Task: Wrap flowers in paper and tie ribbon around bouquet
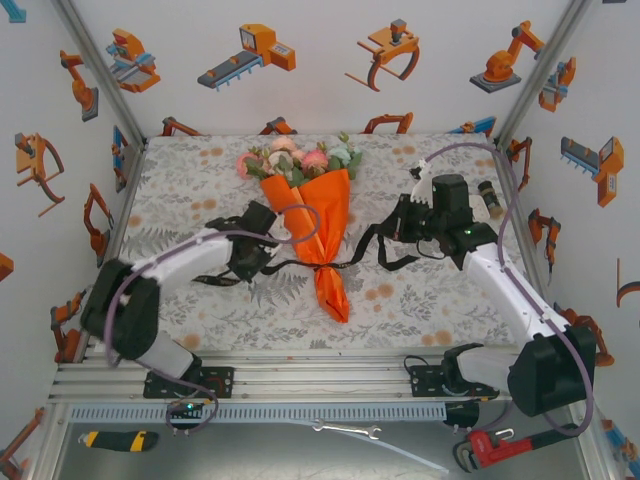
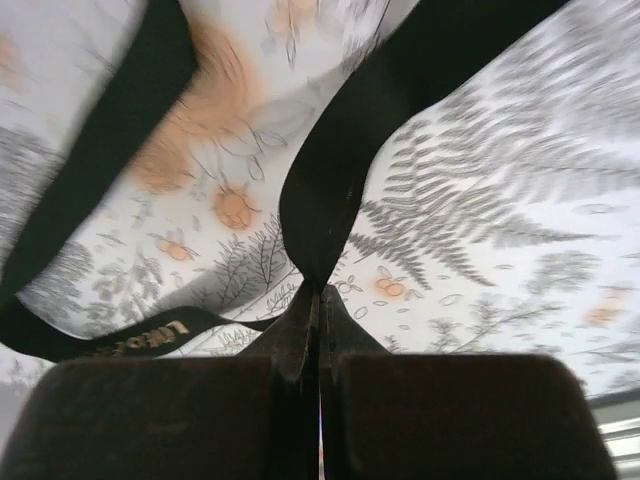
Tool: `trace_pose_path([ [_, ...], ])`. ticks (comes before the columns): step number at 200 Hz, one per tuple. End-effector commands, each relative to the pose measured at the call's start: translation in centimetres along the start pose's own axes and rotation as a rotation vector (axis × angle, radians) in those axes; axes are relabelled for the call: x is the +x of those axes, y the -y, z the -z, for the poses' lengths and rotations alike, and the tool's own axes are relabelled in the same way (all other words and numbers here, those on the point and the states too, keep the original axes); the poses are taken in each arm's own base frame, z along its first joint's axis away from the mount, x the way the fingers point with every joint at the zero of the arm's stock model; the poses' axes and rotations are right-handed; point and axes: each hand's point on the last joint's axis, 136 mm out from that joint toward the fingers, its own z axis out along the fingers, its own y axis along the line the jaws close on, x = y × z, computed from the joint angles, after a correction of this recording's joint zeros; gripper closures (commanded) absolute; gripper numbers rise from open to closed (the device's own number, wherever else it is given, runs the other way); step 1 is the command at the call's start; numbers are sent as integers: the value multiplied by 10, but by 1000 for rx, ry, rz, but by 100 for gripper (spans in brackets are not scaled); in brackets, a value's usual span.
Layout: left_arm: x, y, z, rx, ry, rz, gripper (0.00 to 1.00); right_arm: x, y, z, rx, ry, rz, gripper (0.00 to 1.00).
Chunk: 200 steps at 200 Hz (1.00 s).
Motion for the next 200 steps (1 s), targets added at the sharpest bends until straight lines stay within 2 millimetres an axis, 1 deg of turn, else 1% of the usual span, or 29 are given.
trace_pose_path([
  [1,-69,24,81,134,468,39,100,-12,-14,9,-49,50,-11,100],
  [4,-73,27,89,151,515,38,100,-13,-15,9,-57,53,-16,100],
  [5,-73,29,87,162,518,37,100,-14,-15,9,-59,56,-17,100],
  [11,-77,35,99,188,593,33,100,-14,-18,8,-77,59,-26,100],
  [16,-81,37,109,199,648,33,100,-15,-21,7,-94,61,-32,100],
  [23,-83,40,117,212,697,38,100,-16,-24,6,-116,63,-42,100],
  [49,-91,52,138,293,819,67,100,-14,-36,-2,-181,45,-73,100],
  [66,-95,61,150,347,895,68,100,-14,-50,-10,-206,36,-67,100],
  [74,-94,61,149,343,896,70,100,-12,-58,-15,-228,27,-70,100],
  [91,-92,58,144,309,872,75,100,-16,-81,-24,-295,28,-77,100],
  [112,-89,58,143,295,876,67,100,-19,-110,-37,-368,17,-69,100],
  [123,-87,57,143,280,866,61,100,-21,-118,-45,-378,2,-65,100],
  [137,-80,52,136,233,820,60,100,-23,-115,-51,-353,-13,-64,100],
  [161,-60,33,123,102,741,84,100,-24,-103,-46,-260,7,-1,100],
  [180,-55,33,130,95,784,82,100,-25,-103,-41,-253,23,15,100],
  [200,-59,39,137,129,838,69,100,-30,-109,-48,-292,28,-15,100],
])
